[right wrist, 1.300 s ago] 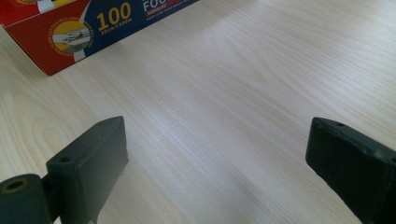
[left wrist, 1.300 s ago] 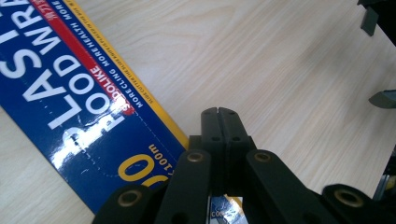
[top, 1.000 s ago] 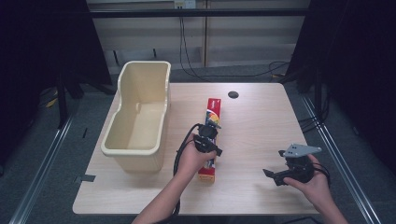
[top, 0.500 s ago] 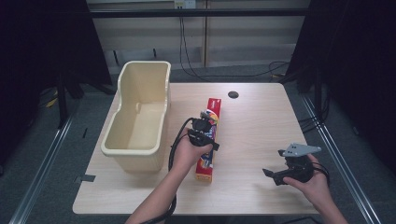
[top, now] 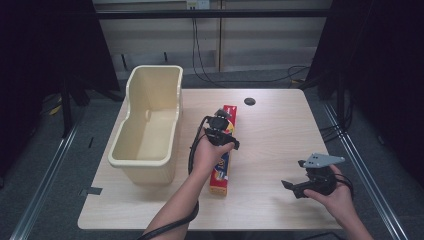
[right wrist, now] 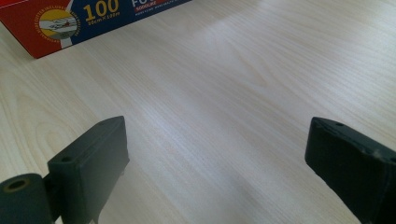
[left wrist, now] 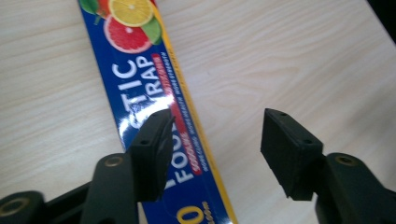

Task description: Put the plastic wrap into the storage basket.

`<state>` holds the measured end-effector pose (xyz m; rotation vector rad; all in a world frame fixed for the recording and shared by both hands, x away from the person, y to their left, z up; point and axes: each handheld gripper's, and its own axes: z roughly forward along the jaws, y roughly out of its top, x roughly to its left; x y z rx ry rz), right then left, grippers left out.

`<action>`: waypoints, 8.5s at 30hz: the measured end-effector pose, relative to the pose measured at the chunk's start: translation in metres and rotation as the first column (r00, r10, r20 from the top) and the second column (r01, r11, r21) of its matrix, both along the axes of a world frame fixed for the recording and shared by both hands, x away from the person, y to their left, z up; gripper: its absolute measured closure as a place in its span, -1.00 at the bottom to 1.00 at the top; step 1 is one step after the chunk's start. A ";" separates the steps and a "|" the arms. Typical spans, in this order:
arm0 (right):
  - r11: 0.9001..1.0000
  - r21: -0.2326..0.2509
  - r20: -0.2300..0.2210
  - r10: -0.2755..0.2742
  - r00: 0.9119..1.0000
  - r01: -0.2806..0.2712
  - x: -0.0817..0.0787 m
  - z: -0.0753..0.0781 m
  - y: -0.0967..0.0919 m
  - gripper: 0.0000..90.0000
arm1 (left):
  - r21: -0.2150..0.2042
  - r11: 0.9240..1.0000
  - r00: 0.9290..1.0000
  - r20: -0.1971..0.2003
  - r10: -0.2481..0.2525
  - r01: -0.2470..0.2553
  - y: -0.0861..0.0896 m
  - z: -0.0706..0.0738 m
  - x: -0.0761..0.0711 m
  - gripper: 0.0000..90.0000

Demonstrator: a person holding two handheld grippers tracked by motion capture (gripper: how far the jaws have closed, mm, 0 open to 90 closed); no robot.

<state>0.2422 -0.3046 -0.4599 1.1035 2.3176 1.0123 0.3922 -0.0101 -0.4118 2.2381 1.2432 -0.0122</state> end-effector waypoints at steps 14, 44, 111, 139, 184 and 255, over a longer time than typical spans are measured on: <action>1.000 0.000 0.001 0.008 1.000 -0.008 0.000 0.000 0.001 -0.86 | 0.047 0.996 0.997 -0.007 0.078 -0.078 -0.008 -0.019 0.020 -0.61; 1.000 0.003 0.001 0.012 1.000 -0.012 0.001 0.000 -0.001 -0.86 | 0.094 0.982 0.985 -0.048 0.168 -0.163 -0.013 -0.052 0.040 -0.52; 0.999 0.041 -0.002 0.023 1.000 -0.023 0.004 0.000 -0.002 -0.95 | 0.193 0.980 0.976 -0.201 0.085 -0.045 0.011 0.073 0.035 -0.09; 0.999 0.037 -0.004 0.034 0.999 -0.034 0.004 0.001 0.000 -0.95 | 0.223 0.964 0.969 -0.170 0.181 -0.141 0.048 0.133 0.036 -0.09; 0.999 0.035 -0.016 0.035 0.999 -0.035 0.005 0.000 0.002 -0.95 | 0.228 0.936 0.945 -0.128 0.302 -0.268 0.114 0.179 0.036 -0.09; 0.999 0.030 -0.006 0.040 0.999 -0.040 0.004 0.000 0.005 -0.95 | 0.249 0.884 0.877 -0.182 0.444 -0.396 0.189 0.132 0.033 -0.09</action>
